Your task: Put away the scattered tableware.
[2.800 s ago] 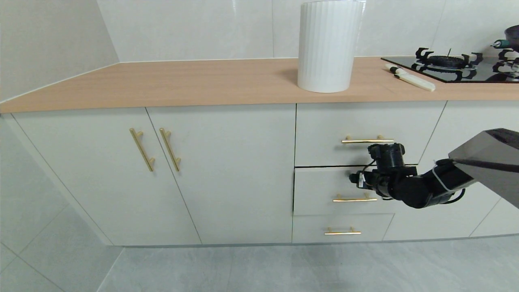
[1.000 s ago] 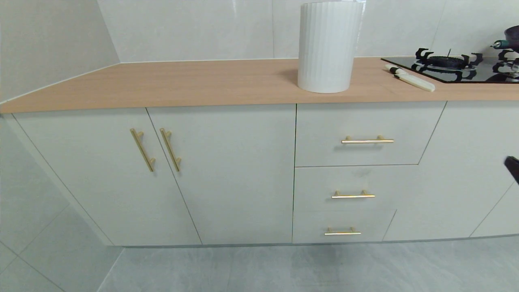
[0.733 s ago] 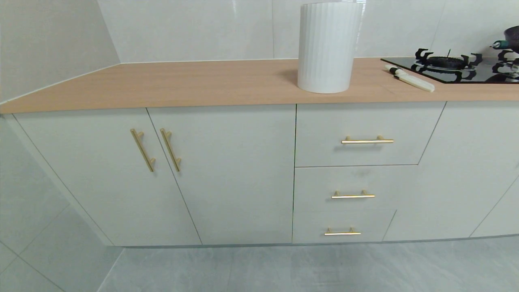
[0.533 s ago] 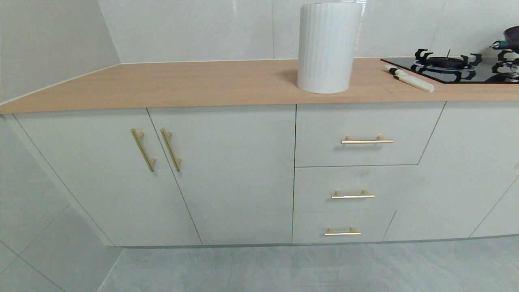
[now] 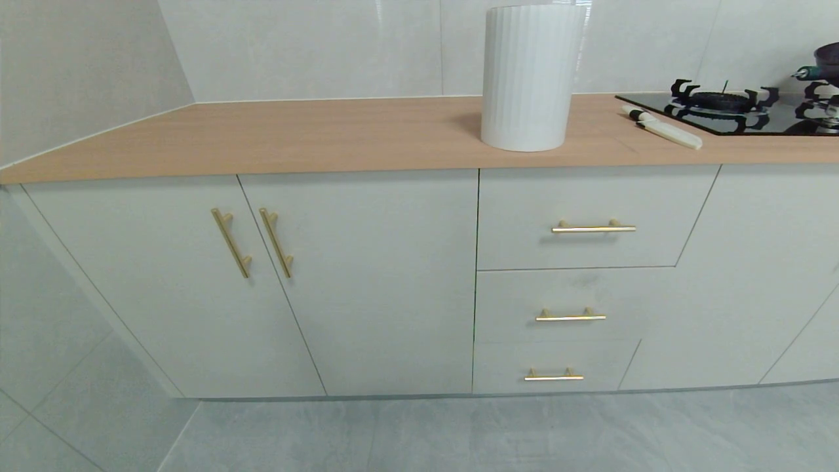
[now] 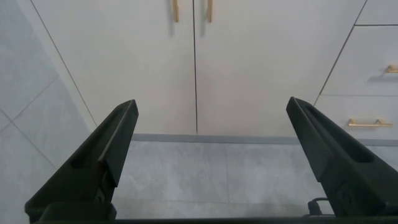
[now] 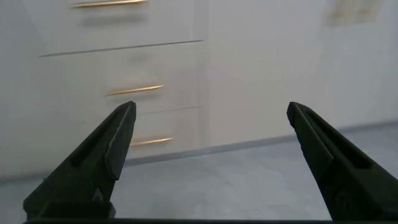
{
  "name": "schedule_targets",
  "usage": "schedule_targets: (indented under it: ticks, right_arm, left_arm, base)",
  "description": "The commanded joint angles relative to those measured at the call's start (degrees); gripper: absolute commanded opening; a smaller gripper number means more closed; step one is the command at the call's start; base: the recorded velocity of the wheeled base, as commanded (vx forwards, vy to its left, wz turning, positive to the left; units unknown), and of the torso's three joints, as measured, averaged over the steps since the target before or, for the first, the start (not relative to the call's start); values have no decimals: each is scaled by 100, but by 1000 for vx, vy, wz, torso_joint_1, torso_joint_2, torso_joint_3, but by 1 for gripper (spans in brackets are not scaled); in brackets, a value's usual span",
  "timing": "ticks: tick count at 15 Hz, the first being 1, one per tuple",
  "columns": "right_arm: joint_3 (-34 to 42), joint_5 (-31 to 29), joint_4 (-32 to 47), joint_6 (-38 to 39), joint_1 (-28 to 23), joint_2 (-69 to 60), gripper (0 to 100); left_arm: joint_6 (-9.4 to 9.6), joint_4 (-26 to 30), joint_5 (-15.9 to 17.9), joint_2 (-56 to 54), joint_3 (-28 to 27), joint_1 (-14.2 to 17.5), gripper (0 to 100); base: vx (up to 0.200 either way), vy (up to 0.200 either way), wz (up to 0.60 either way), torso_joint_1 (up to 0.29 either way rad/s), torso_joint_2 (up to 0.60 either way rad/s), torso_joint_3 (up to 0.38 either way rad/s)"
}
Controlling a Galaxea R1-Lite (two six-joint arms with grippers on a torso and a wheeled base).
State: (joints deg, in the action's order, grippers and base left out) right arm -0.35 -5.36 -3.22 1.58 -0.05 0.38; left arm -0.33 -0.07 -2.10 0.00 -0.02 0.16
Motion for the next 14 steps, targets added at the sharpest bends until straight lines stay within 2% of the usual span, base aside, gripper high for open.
schedule_targets:
  ticks: [1, 14]
  right_arm:
    - [18, 387, 383, 9, -4, -29, 100]
    - [35, 492, 313, -79, -4, -29, 100]
  left_arm:
    - [-2, -1, -1, 0, -6, 2, 100]
    - [24, -1, -1, 0, 2, 2, 100]
  base:
    - [0, 0, 0, 0, 0, 0]
    - [0, 0, 0, 0, 0, 0]
